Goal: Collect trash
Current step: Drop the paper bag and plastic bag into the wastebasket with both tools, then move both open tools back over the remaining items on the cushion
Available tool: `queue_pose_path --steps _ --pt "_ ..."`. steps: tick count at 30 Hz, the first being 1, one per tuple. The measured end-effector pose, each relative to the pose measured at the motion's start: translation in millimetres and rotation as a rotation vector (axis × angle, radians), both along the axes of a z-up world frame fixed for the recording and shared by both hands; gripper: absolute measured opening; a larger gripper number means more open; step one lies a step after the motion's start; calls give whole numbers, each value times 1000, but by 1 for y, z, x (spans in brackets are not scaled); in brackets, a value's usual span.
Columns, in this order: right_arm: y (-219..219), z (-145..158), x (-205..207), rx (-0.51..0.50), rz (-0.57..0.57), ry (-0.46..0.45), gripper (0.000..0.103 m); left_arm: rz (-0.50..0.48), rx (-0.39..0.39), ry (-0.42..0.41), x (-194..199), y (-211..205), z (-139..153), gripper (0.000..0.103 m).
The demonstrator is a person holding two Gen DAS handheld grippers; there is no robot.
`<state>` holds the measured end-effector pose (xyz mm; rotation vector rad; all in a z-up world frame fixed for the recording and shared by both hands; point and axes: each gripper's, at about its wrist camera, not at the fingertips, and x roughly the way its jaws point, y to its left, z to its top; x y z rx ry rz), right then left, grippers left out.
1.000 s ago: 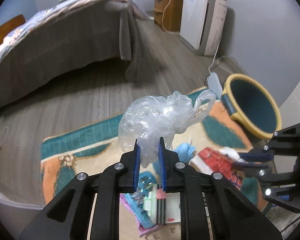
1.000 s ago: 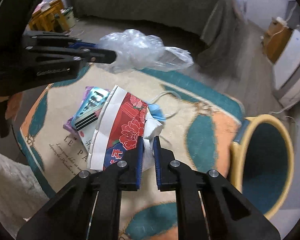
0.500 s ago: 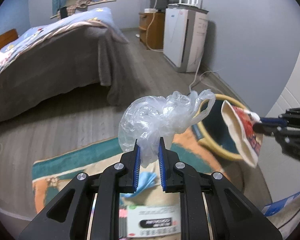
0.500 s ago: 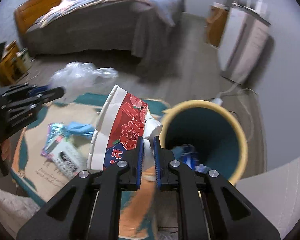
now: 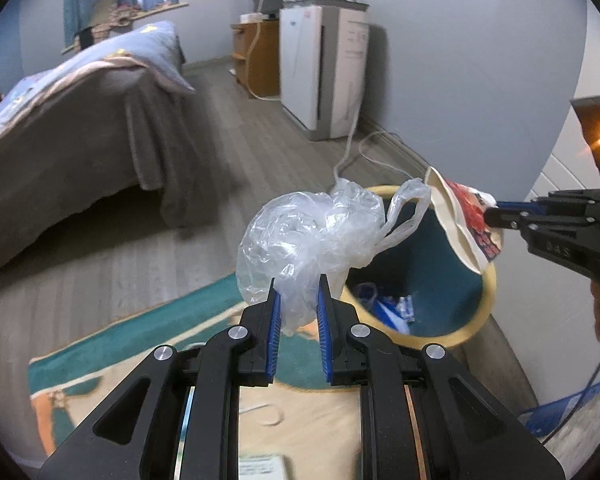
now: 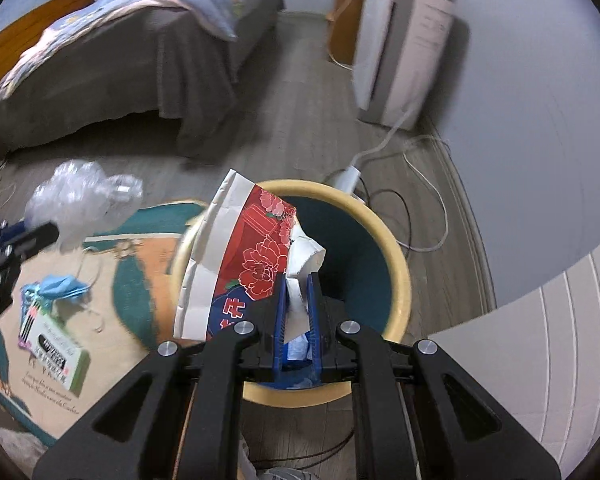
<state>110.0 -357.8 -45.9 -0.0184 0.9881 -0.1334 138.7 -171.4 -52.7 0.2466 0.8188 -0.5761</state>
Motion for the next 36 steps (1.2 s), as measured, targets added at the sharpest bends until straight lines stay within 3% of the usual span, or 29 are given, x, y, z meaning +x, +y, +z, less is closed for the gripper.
queue_pose_path --steps 12,15,17,20,23,25,27,31,36 --pt "-27 -27 8 -2 -85 76 10 -124 66 77 -11 -71 -46 18" --pt "-29 -27 9 -4 -93 69 10 -135 69 78 -12 -79 -49 22" --pt "-29 -26 10 -5 -98 63 11 -132 57 79 -9 -79 -48 34" --pt "-31 -26 12 -9 -102 57 12 -115 34 51 -9 -73 -42 65" --pt "-31 -25 11 -12 -112 52 13 -88 18 40 -6 -67 -36 79" --pt "-31 -24 12 -12 -120 47 21 -66 -4 38 -4 -61 -31 87" --pt "-31 -22 12 -11 -121 33 42 -46 -30 31 -2 -53 -25 93" --pt "-26 -16 11 -34 -125 14 55 -11 -49 21 -1 -39 -14 93" --pt "-15 -5 11 -40 -110 -19 87 29 -51 -3 0 -18 -5 95"
